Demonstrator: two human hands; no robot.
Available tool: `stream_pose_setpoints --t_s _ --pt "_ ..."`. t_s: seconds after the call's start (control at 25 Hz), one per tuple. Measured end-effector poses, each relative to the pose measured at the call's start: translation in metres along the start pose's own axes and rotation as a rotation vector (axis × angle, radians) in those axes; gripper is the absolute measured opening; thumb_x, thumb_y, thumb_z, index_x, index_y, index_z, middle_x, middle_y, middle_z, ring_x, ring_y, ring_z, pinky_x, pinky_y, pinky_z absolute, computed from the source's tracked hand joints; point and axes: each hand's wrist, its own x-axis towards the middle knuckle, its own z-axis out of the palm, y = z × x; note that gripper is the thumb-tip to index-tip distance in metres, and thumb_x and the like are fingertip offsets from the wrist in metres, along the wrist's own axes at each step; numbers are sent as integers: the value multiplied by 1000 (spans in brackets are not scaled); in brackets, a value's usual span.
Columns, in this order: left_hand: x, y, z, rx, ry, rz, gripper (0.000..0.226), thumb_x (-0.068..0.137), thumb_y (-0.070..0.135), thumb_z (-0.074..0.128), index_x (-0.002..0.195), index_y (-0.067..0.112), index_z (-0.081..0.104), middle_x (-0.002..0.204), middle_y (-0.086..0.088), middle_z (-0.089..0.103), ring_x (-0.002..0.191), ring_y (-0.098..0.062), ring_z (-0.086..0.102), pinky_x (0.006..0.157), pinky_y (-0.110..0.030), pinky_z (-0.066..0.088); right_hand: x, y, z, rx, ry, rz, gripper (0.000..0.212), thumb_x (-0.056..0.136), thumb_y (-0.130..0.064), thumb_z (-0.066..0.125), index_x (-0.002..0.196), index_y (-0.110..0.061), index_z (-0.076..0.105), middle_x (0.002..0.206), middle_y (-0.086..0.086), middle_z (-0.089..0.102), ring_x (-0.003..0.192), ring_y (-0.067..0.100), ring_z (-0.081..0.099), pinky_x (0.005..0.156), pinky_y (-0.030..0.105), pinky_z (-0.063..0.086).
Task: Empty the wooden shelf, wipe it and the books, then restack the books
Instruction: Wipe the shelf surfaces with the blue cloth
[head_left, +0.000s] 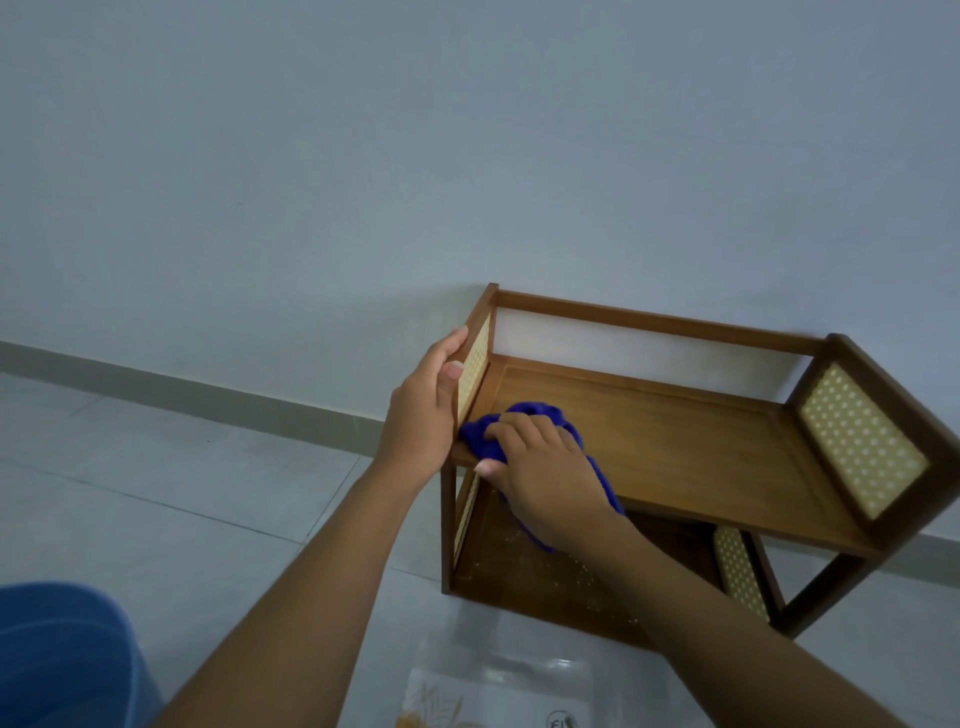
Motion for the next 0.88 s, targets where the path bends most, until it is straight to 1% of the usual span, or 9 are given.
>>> stream_pose_setpoints --t_s 0.12,0.16,0.24,0.32,0.44,0.6,0.68,0.76,0.88 --pt "0 -1 -1 -8 -9 6 42 103 33 30 143 27 38 146 0 44 134 -20 42 106 -40 44 24 17 9 -50 -53 -36 40 93 -37 33 128 -24 46 130 -2 50 127 19 43 106 40 37" --pt "0 -1 -1 -9 -9 3 41 103 33 30 143 27 38 146 0 44 133 -20 42 105 -40 45 36 22 12 -44 -85 2 38 92 -34 34 126 -23 47 128 0 52 125 21 45 105 40 38" --pt "1 -2 -1 -24 -14 4 41 103 32 30 143 28 38 146 -1 44 132 -19 43 103 -41 46 59 30 17 -14 -110 99 47 91 -39 23 127 -21 47 129 2 51 125 23 45 105 42 38" --pt "1 -3 -1 -41 -21 14 42 102 33 30 143 29 38 146 0 44 131 -18 44 101 -42 48 77 35 20 -26 -101 165 56 93 -46 14 133 -20 44 138 5 45 130 28 39 108 45 34" --pt "1 -4 -1 -37 -18 23 41 102 34 31 143 30 38 146 2 43 130 -16 45 99 -40 50 89 40 21 34 -96 276 54 101 -46 19 145 -19 32 154 7 27 142 30 23 115 49 19" --pt "2 -3 0 -57 -20 8 40 102 35 31 142 33 38 147 4 42 130 -14 44 100 -35 49 101 30 16 168 -190 370 59 101 -49 11 154 -21 8 162 1 -3 148 23 -4 118 49 -5" --pt "2 -2 -1 -57 -26 2 40 102 35 31 142 34 38 148 5 41 132 -13 41 103 -34 46 103 27 12 223 -255 356 56 103 -44 12 154 -22 6 162 1 -6 148 23 -6 117 51 -7" --pt "1 -1 -3 -52 -28 11 40 102 34 31 142 32 38 148 5 41 134 -13 39 106 -33 43 97 22 5 239 -290 274 52 104 -35 18 153 -19 11 162 4 -2 148 26 -3 116 54 -5" --pt "1 2 -3 -27 -33 11 41 102 34 30 142 31 37 148 5 41 136 -12 37 103 -21 37 73 8 -4 202 -340 170 47 103 -21 30 150 -14 24 161 7 3 148 28 1 116 54 1"
